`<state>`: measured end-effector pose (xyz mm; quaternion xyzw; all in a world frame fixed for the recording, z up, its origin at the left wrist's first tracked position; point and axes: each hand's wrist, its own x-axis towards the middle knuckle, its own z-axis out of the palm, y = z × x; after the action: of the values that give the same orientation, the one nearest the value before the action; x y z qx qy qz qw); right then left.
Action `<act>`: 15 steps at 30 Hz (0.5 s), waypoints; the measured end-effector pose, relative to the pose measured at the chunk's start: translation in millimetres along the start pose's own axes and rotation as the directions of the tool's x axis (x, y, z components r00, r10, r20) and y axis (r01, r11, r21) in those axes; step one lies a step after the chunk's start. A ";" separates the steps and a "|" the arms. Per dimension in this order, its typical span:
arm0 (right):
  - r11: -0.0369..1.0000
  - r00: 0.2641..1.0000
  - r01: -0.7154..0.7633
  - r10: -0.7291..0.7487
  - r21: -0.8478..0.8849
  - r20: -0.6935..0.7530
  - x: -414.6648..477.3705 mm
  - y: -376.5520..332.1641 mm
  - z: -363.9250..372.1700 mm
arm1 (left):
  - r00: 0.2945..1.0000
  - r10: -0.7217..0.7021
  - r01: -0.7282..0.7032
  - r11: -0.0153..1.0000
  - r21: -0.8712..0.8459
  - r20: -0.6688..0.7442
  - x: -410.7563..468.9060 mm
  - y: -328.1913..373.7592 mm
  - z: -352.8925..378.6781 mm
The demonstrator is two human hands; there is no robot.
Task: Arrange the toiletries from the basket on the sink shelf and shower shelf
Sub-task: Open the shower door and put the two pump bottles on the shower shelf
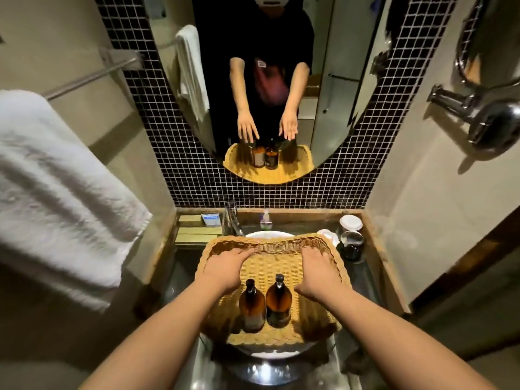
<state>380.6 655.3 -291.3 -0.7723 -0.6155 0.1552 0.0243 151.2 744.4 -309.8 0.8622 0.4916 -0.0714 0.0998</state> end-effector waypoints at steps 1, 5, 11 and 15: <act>1.000 1.000 0.003 -0.004 0.028 0.025 1.2 -0.7 9.0 | 0.999 -0.024 0.025 0.999 -0.047 0.031 -1.8 -4.8 8.5; 0.977 0.982 -0.062 0.023 0.202 0.189 1.6 -6.6 47.9 | 0.956 -0.042 0.085 0.987 -0.134 0.290 -5.2 -16.2 44.6; 0.932 0.978 -0.069 -0.007 0.357 0.207 6.3 -14.4 89.2 | 0.942 -0.064 0.198 0.899 -0.391 0.330 -8.7 4.1 85.2; 0.913 0.989 -0.059 -0.002 0.403 0.149 14.6 -8.6 99.5 | 0.964 -0.138 0.249 0.762 -0.598 0.226 -9.2 15.0 102.8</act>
<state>348.5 656.1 -386.9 -0.7459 -0.5585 0.3360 0.1369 157.0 704.5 -405.9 0.7162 0.5640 0.0120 0.4108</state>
